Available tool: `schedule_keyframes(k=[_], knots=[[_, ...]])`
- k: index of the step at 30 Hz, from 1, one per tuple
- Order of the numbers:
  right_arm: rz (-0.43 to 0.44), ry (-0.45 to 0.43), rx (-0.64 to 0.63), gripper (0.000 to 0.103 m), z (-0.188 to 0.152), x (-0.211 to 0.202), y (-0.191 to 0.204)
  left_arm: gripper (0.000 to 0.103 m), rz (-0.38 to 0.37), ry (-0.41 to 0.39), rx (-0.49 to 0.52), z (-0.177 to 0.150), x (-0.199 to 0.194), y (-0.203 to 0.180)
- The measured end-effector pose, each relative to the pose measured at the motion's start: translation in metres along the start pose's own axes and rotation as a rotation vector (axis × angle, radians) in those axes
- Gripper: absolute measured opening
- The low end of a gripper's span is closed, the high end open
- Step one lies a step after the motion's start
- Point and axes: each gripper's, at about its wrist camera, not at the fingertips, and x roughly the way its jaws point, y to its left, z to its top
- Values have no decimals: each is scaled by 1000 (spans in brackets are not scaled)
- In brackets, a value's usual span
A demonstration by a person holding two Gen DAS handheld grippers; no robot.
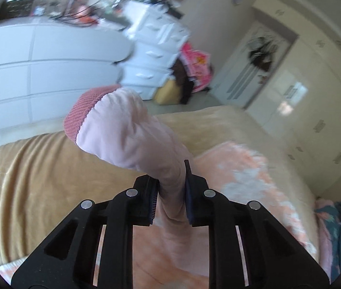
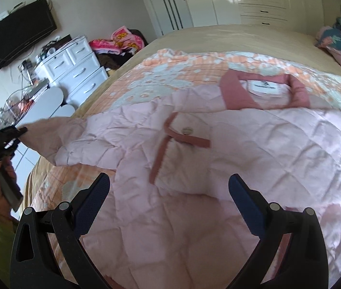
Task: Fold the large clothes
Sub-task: 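Lift the sleeve with the left tool and carry it across the jacket front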
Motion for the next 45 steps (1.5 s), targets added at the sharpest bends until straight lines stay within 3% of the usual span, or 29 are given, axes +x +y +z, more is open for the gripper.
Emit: schedule_keyframes(k=[3, 12, 26, 29, 39, 45], knots=[[-14, -20, 10, 98, -2, -18, -12, 11, -72, -6, 20, -1, -17, -28], [-64, -89, 69, 98, -8, -62, -38, 11, -175, -19, 182, -26, -61, -121], [-67, -156, 157, 98, -29, -122, -83, 11, -305, -44, 322, -51, -114, -204], [-106, -176, 165, 98, -33, -133, -96, 11, -333, -43, 350, -60, -122, -221], [-258, -212, 161, 98, -49, -159, -129, 11, -442, 33, 463, -111, -137, -277], [-276, -224, 207, 98, -61, -174, -154, 11, -493, 108, 527, -154, -135, -306]])
